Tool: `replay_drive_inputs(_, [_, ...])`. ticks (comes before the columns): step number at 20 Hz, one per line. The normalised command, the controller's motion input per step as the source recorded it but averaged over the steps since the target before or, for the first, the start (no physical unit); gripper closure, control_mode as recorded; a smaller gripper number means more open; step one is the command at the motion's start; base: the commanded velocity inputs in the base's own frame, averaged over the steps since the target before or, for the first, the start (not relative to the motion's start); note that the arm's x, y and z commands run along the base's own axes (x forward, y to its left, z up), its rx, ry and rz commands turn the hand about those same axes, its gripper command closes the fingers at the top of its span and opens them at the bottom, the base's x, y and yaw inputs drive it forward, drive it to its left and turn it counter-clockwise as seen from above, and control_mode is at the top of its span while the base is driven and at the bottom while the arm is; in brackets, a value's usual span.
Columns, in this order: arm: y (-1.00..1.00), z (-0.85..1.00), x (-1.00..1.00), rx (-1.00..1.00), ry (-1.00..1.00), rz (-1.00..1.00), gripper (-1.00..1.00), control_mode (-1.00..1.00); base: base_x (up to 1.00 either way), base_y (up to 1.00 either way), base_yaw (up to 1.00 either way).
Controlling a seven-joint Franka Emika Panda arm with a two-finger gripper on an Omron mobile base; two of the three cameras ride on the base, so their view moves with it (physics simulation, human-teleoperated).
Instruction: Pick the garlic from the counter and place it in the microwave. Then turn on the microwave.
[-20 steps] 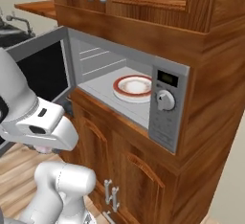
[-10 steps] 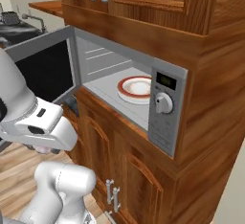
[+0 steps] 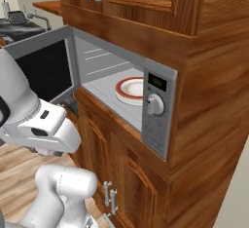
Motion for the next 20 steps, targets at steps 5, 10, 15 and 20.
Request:
replay_drive_inputs(5, [0.00,0.00,0.00,0.00,0.00,0.00,1.00,1.00,0.02,0.20,0.00])
replay_drive_inputs(10, [0.00,0.00,0.00,0.00,0.00,0.00,1.00,1.00,0.00,0.32,0.01])
replay_drive_inputs(15, [0.00,0.00,0.00,0.00,0.00,0.00,1.00,1.00,-0.10,0.27,0.07])
replay_drive_inputs(20, [0.00,0.00,0.00,0.00,0.00,0.00,1.00,1.00,-0.10,0.22,0.04])
